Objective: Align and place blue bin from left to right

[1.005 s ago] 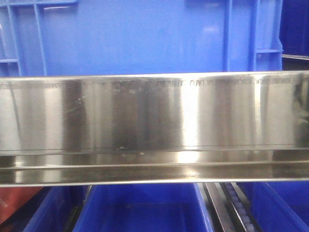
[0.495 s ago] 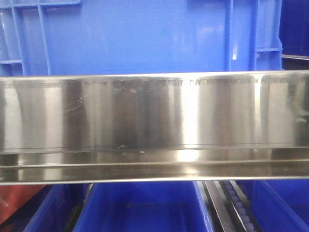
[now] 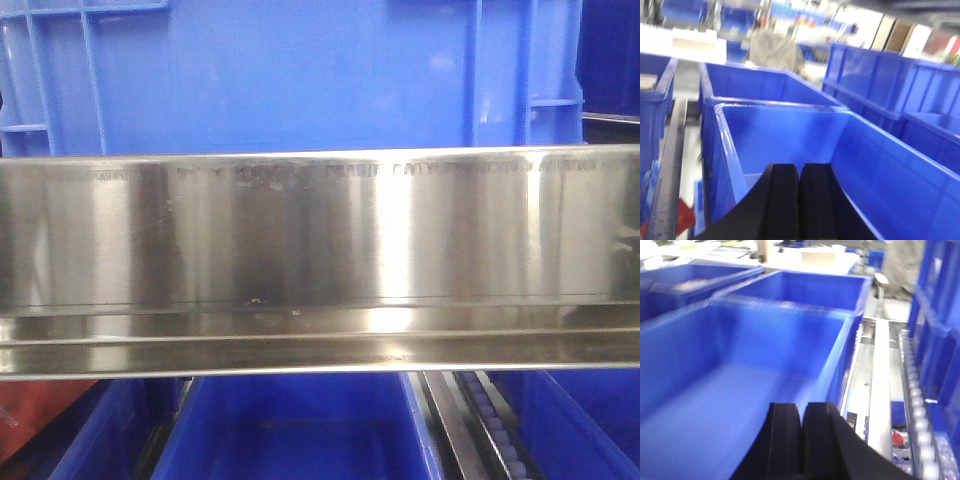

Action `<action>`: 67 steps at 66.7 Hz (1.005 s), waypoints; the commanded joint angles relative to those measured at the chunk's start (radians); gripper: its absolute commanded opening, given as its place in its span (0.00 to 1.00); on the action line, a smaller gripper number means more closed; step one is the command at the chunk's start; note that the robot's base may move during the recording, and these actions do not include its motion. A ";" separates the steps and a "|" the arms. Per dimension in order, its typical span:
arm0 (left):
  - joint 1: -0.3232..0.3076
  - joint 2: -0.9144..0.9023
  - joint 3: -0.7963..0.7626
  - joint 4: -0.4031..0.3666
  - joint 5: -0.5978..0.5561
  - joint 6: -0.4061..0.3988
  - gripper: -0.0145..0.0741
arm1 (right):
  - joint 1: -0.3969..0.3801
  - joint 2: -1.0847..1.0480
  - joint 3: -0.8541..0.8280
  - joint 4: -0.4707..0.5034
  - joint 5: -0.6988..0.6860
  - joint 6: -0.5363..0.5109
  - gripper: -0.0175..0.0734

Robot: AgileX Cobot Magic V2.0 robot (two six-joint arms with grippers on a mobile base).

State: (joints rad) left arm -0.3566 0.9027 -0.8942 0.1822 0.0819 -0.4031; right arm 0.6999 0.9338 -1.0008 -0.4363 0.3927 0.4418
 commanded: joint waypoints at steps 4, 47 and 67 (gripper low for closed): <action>-0.005 -0.094 0.159 0.014 -0.158 0.003 0.04 | 0.001 -0.108 0.140 -0.013 -0.143 -0.025 0.12; -0.005 -0.339 0.365 0.045 -0.177 0.003 0.04 | 0.001 -0.556 0.386 -0.014 -0.199 -0.025 0.12; -0.005 -0.339 0.365 0.047 -0.177 0.003 0.04 | 0.001 -0.561 0.386 -0.014 -0.199 -0.025 0.12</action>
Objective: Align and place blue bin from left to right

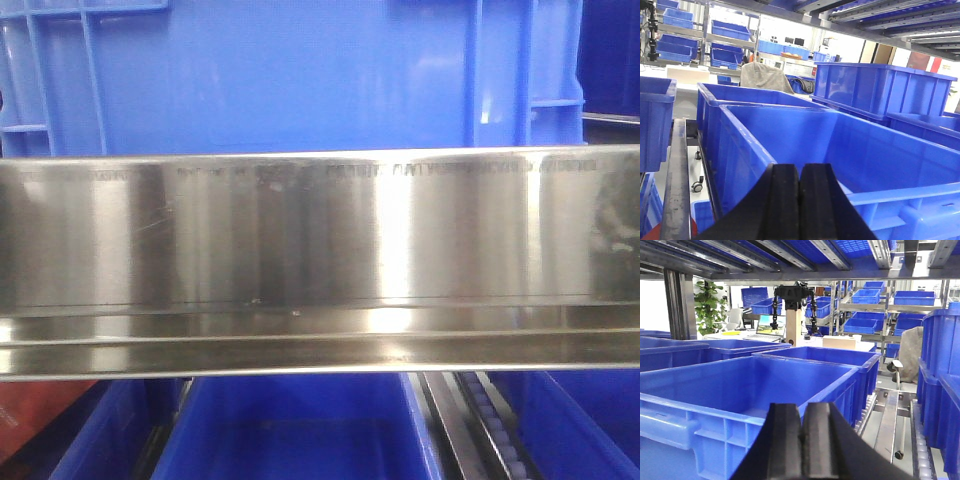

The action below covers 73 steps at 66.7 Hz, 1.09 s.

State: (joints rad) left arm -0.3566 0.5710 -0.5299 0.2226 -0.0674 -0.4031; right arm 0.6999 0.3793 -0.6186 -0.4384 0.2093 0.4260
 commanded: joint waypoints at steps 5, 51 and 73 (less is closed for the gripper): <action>-0.005 -0.007 0.000 0.006 -0.027 0.003 0.04 | 0.001 -0.007 0.003 -0.012 -0.015 -0.010 0.12; -0.005 -0.007 0.000 0.006 -0.027 0.003 0.04 | -0.480 -0.211 0.438 0.438 -0.255 -0.444 0.12; -0.005 -0.007 0.000 0.006 -0.027 0.003 0.04 | -0.537 -0.352 0.578 0.438 -0.255 -0.444 0.12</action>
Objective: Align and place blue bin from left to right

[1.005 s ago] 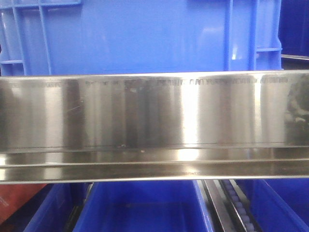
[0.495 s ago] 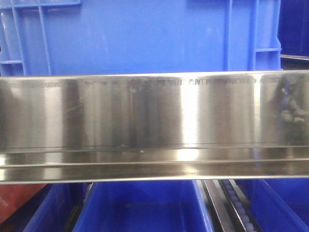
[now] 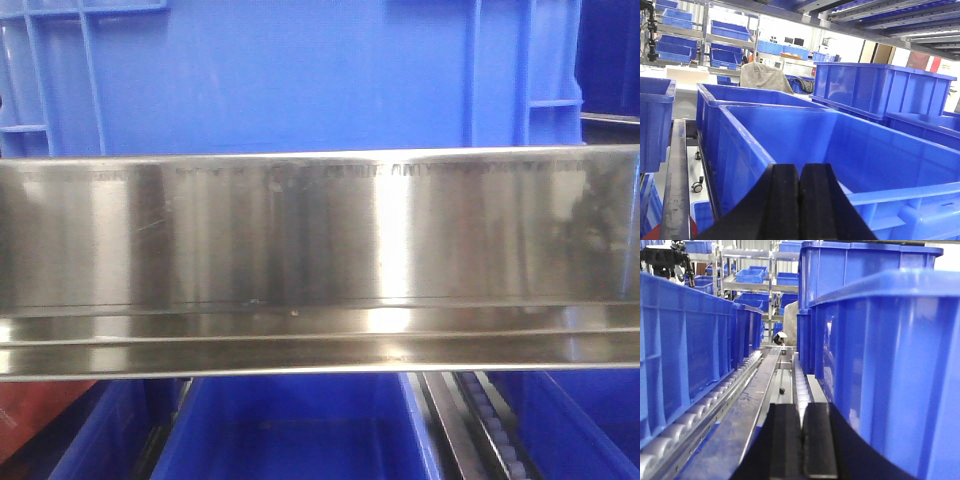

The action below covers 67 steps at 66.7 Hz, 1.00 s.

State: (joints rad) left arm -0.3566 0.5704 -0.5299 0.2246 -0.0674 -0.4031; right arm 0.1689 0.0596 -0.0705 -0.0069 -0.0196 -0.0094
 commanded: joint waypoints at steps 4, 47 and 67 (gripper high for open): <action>-0.005 -0.006 0.000 0.004 -0.027 0.003 0.04 | -0.006 -0.049 0.053 0.007 -0.022 -0.008 0.12; -0.005 -0.006 0.000 0.003 -0.026 0.003 0.04 | -0.006 -0.060 0.071 0.007 0.048 -0.008 0.12; -0.005 -0.006 0.000 0.003 -0.026 0.003 0.04 | -0.006 -0.060 0.071 0.007 0.048 -0.008 0.12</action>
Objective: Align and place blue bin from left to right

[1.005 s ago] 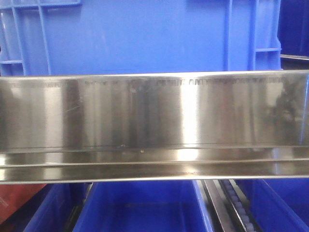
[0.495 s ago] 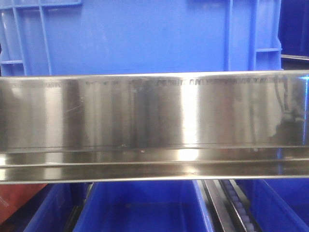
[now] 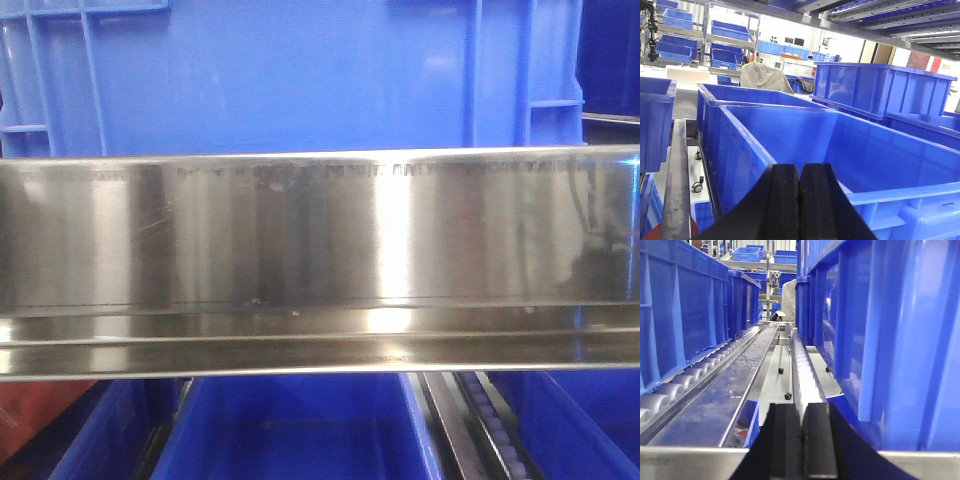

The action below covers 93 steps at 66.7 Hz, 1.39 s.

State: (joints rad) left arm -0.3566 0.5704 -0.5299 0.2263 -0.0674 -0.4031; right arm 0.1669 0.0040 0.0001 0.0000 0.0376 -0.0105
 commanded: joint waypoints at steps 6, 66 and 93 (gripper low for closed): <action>-0.005 -0.006 0.000 0.002 -0.026 0.003 0.04 | -0.004 -0.004 0.000 0.000 -0.010 -0.007 0.12; 0.293 -0.325 0.256 -0.144 0.102 0.309 0.04 | -0.004 -0.004 0.000 0.000 -0.010 -0.007 0.12; 0.350 -0.553 0.463 -0.226 0.102 0.374 0.04 | -0.004 -0.004 0.000 0.000 -0.010 -0.007 0.12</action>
State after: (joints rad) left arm -0.0117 0.0441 -0.0946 0.0223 0.0466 -0.0335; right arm 0.1669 0.0040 0.0001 0.0000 0.0393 -0.0105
